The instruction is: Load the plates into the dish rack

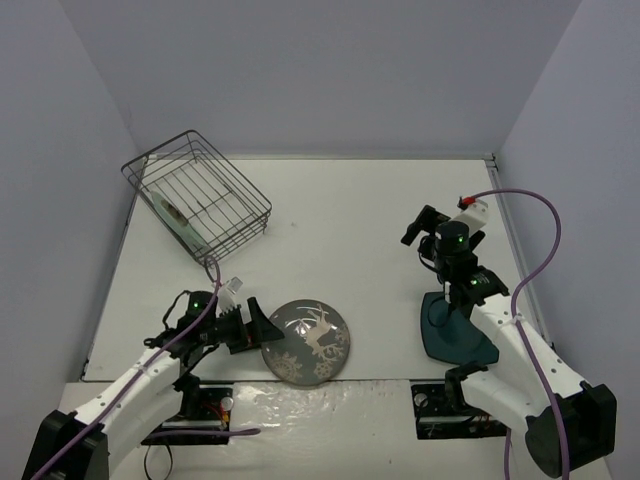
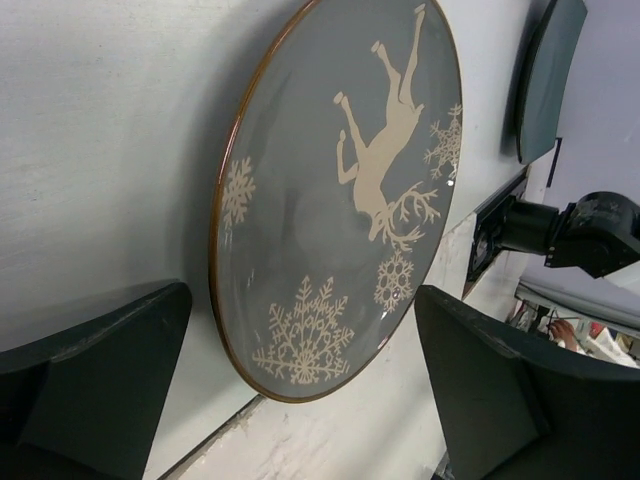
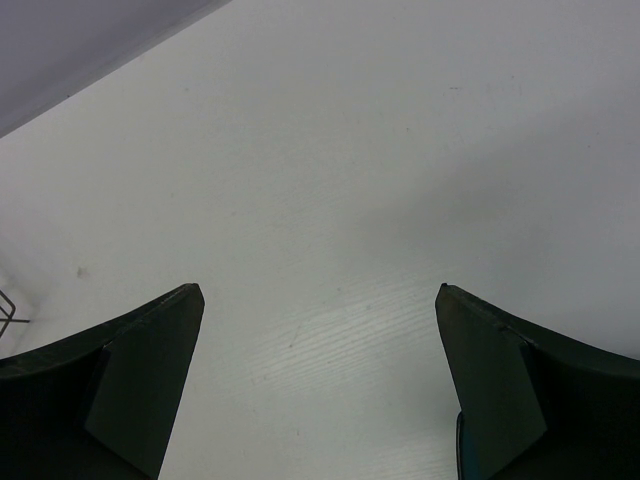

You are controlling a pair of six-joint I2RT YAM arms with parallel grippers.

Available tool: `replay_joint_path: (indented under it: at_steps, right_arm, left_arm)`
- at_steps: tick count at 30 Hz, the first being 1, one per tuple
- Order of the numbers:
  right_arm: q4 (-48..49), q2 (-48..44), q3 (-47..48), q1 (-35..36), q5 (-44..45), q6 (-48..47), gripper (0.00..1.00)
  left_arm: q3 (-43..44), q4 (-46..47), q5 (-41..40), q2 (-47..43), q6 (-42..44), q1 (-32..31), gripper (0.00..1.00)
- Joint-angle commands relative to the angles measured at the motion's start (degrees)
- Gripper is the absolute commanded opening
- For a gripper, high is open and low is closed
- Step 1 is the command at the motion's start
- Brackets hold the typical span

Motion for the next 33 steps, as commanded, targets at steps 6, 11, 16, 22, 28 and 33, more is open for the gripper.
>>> replay_joint_path:
  at_steps: [6,11,16,22,28,33]
  right_arm:
    - [2.9,0.0,0.6,0.2,2.1,0.7,1.00]
    - [2.4,-0.5,0.6,0.2,2.7,0.8,1.00]
    - [2.0,-1.1,0.6,0.2,3.5,0.9,1.00]
    - [1.4,-1.2,0.6,0.2,4.5,1.0,1.00]
    - [0.2,-1.0,1.1,0.2,6.9,1.1,1.00]
    - [0.1,-1.4,1.1,0.2,6.9,1.3,1.00]
  left_arm:
    - [1.6,3.0,0.9,8.2,2.5,-0.2,0.84]
    - [2.6,2.0,-2.7,11.3,4.1,-1.1,0.74]
    - [3.0,2.3,-5.3,15.1,5.2,-1.3,0.59]
    - [2.4,4.3,-6.6,17.2,5.8,-2.1,0.41]
    - [2.4,5.6,-7.5,17.4,6.1,-3.6,0.00]
    - [3.7,3.4,-8.2,14.9,6.5,-4.3,0.00]
